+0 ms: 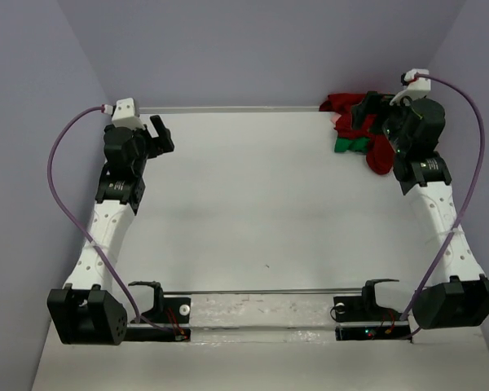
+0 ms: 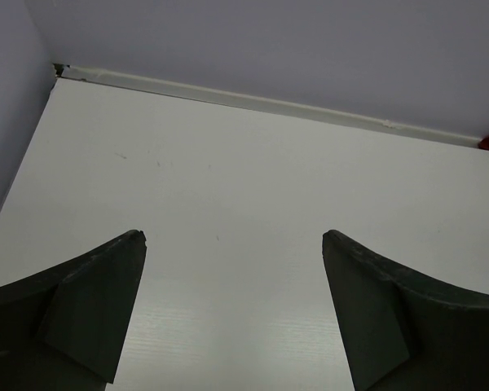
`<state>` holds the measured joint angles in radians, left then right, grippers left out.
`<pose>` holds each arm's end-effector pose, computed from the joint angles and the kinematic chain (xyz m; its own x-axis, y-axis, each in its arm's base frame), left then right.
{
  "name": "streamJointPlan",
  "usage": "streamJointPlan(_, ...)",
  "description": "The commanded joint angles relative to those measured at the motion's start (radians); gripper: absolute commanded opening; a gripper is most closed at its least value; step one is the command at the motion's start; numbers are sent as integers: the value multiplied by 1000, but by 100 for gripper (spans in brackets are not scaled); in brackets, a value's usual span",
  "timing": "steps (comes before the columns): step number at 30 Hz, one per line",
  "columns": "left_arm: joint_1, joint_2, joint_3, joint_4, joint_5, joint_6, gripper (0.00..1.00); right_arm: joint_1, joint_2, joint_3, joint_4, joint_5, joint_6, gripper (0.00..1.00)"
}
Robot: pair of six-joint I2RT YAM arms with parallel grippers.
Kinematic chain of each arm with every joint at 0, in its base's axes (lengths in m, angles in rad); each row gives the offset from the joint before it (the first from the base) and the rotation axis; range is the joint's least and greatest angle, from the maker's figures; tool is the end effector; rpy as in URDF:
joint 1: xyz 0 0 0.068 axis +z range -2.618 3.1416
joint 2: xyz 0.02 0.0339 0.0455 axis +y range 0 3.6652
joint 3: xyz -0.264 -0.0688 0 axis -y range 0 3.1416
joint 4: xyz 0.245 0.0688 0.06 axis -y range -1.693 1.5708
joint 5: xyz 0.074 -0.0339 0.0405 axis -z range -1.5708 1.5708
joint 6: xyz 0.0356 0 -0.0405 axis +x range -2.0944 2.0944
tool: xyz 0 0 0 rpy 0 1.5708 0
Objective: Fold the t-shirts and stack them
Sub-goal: Grab crumpled tshirt from the corner of the board with the right arm
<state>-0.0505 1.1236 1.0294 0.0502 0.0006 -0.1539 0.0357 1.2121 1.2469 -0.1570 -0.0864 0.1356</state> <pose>0.2645 -0.0134 0.3834 -0.0512 -0.1509 -0.9872 0.0437 0.9872 -0.1532 0.2784 0.0130 0.4158 -0.1371 0.1299 -0.9820 -0.1036 0.9841 0.1446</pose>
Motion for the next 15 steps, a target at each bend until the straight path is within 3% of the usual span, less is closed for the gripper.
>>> streamJointPlan(1,1,-34,-40,94,15,19,99,0,-43,137,-88,0,-157,100)
streamJointPlan(9,1,-48,-81,131,-40,5,99,0,-75,109,-61,0,-195,100)
streamJointPlan(15,1,-81,-143,195,-50,-1,99,0,-140,59,2,56,-77,100)
